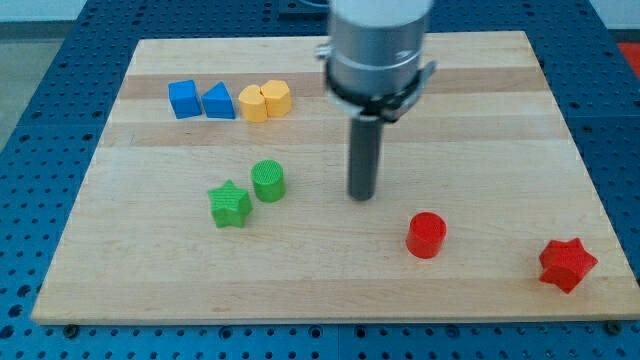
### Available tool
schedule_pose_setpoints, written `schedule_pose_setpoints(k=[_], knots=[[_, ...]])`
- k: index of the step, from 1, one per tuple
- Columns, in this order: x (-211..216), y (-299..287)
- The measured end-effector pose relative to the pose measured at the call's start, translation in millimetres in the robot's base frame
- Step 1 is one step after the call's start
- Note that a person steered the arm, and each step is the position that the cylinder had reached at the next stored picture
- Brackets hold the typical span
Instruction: Push the red circle top left to the red star
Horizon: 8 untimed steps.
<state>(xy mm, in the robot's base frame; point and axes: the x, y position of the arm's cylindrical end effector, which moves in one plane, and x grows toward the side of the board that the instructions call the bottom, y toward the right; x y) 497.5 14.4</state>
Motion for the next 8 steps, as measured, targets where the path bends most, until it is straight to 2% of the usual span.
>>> schedule_pose_setpoints(k=[1,3,5,8], knots=[[35,-7],[52,34],[56,88],[63,130]])
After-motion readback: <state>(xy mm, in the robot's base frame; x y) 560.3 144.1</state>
